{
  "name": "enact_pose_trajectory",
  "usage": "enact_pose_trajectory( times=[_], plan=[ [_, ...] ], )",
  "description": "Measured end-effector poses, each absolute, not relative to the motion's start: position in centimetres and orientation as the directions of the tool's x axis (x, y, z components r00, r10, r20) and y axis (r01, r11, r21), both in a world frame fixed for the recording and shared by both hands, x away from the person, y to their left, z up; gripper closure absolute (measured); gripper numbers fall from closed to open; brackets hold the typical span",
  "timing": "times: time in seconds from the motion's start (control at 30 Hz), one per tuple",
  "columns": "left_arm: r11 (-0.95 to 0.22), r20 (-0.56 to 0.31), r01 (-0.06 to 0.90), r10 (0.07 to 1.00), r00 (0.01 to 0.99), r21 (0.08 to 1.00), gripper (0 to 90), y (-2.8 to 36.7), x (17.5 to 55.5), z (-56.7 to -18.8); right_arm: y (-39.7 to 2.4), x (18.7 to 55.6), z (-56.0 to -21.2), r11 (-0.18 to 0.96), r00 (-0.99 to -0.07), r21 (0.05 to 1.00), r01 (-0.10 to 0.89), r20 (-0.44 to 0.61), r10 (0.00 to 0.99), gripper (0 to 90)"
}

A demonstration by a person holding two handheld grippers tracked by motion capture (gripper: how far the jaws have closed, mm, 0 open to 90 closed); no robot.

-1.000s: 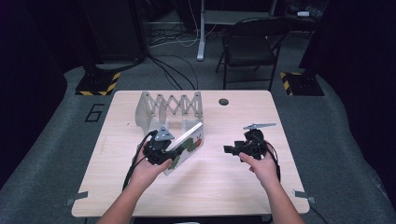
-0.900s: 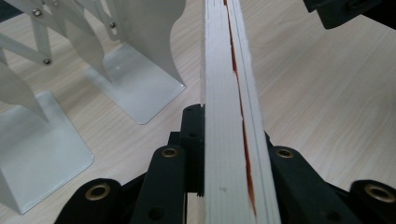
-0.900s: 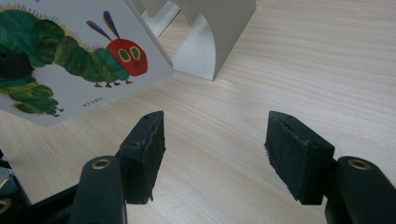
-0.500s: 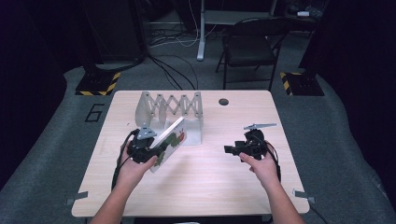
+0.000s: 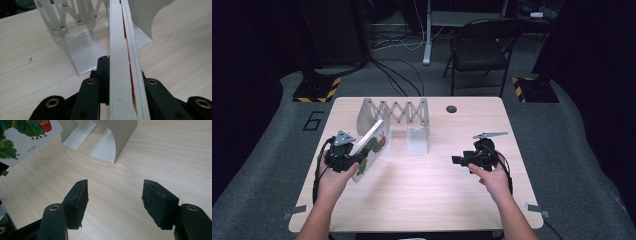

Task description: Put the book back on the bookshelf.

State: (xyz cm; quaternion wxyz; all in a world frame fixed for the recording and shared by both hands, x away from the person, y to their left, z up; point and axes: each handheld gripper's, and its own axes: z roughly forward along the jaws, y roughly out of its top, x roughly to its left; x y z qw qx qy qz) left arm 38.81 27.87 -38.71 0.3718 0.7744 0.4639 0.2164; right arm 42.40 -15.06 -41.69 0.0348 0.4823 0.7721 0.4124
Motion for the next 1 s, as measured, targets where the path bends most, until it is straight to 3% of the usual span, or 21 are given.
enact_pose_trajectory(
  times=[0.37, 0.7, 1.0],
  plan=[
    [-0.252, -0.025, 0.583, 0.905, 0.424, 0.772, 76.2, 29.4, 39.1, -39.1, -15.1, 42.4, -41.7, 0.193, -0.531, 0.670, 0.716, 0.344, 0.774, 37.5],
    [-0.185, -0.051, 0.623, 0.939, 0.340, 0.760, 76.2, 28.6, 40.4, -39.7, -15.2, 42.5, -41.8, 0.185, -0.523, 0.666, 0.722, 0.351, 0.777, 37.5],
    [-0.196, -0.011, 0.616, 0.949, 0.316, 0.763, 76.2, 27.0, 42.2, -39.9, -15.4, 42.6, -41.7, 0.185, -0.527, 0.673, 0.716, 0.347, 0.776, 37.5]
  ],
)
